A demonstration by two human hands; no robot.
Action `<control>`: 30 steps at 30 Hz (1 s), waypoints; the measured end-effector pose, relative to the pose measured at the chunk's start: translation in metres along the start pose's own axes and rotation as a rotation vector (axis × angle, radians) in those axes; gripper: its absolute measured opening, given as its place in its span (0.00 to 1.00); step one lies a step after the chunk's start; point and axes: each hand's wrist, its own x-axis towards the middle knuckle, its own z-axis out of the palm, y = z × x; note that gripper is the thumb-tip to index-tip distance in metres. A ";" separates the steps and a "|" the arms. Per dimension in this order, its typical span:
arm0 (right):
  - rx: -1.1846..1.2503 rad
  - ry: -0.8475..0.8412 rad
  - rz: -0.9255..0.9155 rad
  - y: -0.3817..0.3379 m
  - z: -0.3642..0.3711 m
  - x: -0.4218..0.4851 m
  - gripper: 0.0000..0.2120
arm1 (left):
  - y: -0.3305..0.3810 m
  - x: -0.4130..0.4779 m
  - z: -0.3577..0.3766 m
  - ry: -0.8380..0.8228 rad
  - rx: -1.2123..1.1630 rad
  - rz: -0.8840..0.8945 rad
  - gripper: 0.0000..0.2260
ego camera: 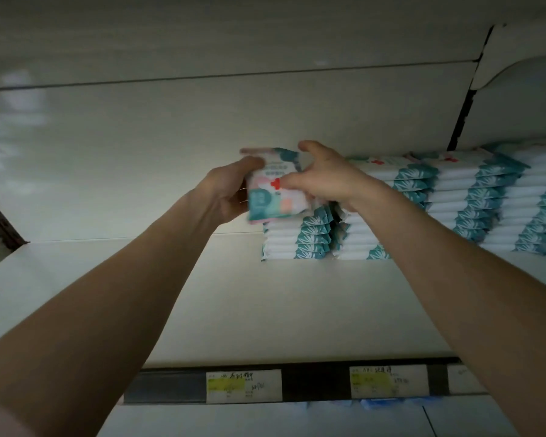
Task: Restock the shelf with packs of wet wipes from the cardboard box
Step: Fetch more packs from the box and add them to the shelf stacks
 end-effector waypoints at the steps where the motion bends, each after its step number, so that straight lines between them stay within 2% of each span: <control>1: 0.121 -0.033 0.035 0.001 0.002 0.001 0.29 | 0.002 -0.001 0.000 -0.034 0.004 -0.021 0.05; 5: 0.525 0.087 0.183 0.016 0.007 0.002 0.12 | -0.002 -0.002 -0.013 -0.105 0.161 -0.158 0.08; 7: 0.516 0.107 0.232 0.025 0.008 0.001 0.06 | -0.008 -0.003 -0.016 -0.139 0.190 -0.208 0.03; 11: 0.241 0.118 0.203 0.037 0.004 -0.003 0.03 | -0.016 0.005 -0.007 0.005 0.200 -0.163 0.03; 15: -0.022 0.148 0.169 0.042 0.001 -0.004 0.11 | -0.018 0.013 0.007 0.136 0.297 -0.086 0.03; 17: -0.069 0.123 0.186 0.044 0.001 -0.005 0.14 | -0.018 0.018 0.010 0.207 0.361 -0.039 0.05; 19: -0.119 0.102 0.203 0.049 0.001 -0.006 0.13 | -0.018 0.023 0.013 0.259 0.388 0.012 0.11; 22: -0.350 0.144 0.156 0.057 0.002 -0.006 0.10 | -0.022 0.026 0.017 0.298 0.507 0.053 0.07; 26: -0.736 0.236 0.036 0.057 0.005 -0.010 0.10 | -0.025 0.031 0.017 0.290 0.593 0.075 0.07; 28: -0.839 0.264 -0.037 0.052 0.004 -0.013 0.02 | -0.025 0.031 0.016 0.245 0.671 0.101 0.11; 30: -0.884 0.259 -0.127 0.049 0.006 -0.015 0.06 | -0.026 0.028 0.015 0.193 0.762 0.207 0.16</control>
